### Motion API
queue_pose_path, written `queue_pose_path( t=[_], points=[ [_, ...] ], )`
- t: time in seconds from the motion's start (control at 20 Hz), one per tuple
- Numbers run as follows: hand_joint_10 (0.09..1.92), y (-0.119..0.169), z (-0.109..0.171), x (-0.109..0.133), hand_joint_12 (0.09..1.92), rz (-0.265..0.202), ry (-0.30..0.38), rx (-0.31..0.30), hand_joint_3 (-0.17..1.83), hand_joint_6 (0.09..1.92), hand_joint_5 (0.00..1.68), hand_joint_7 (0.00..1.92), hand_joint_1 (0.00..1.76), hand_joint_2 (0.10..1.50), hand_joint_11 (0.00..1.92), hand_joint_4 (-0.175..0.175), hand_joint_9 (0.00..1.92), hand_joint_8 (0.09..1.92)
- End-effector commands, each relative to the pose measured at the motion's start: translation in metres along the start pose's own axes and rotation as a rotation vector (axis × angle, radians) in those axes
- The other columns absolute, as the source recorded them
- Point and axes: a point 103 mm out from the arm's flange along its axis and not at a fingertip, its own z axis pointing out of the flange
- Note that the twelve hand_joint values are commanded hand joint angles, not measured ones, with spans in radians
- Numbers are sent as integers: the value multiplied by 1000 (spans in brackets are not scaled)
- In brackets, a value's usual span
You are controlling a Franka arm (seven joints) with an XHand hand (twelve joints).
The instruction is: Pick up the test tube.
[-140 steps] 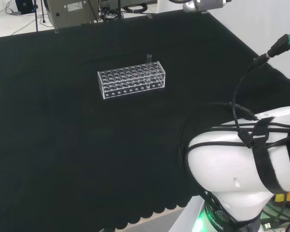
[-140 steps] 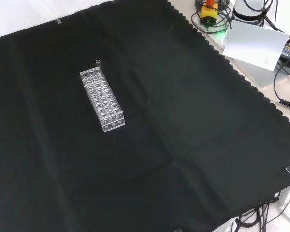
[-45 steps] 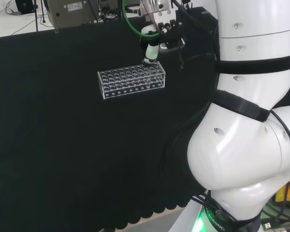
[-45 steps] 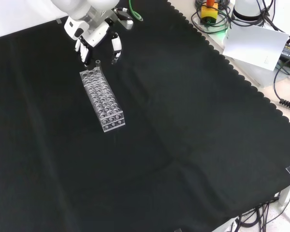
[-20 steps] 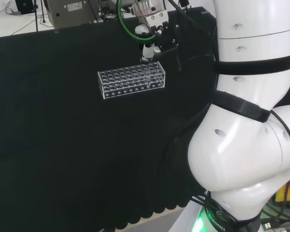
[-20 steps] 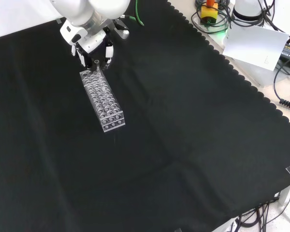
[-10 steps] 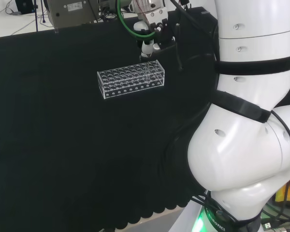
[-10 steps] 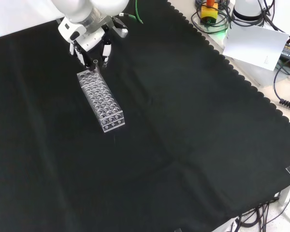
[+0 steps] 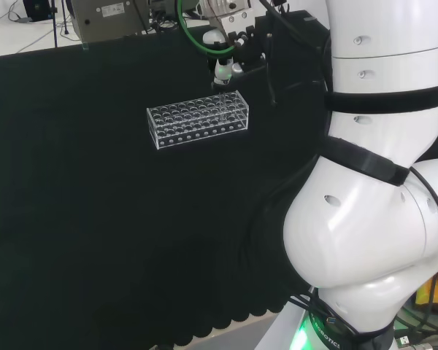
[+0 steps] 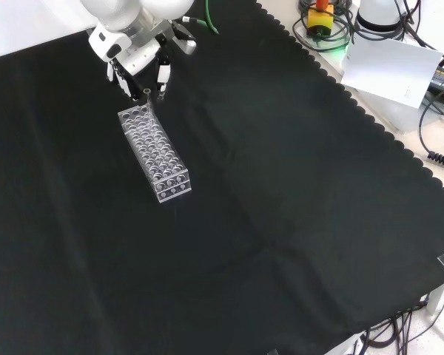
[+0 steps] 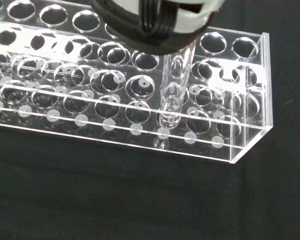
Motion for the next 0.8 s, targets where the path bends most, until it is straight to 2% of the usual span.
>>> queue_pose_path(
  t=[0.05, 0.4, 0.8],
  points=[
    [243, -6, -15, -3, 1157, -9, 19, 11, -1, 306, 1276, 1336, 1417, 971, 832, -175, 1336, 775],
    [254, -12, -35, -4, 1159, -18, 12, 21, 0, 264, 1284, 1332, 1417, 973, 826, -175, 1329, 792],
    [218, -20, -63, -14, 1173, -23, 74, 30, -1, 259, 1294, 1342, 1418, 969, 812, -175, 1349, 768]
  ],
)
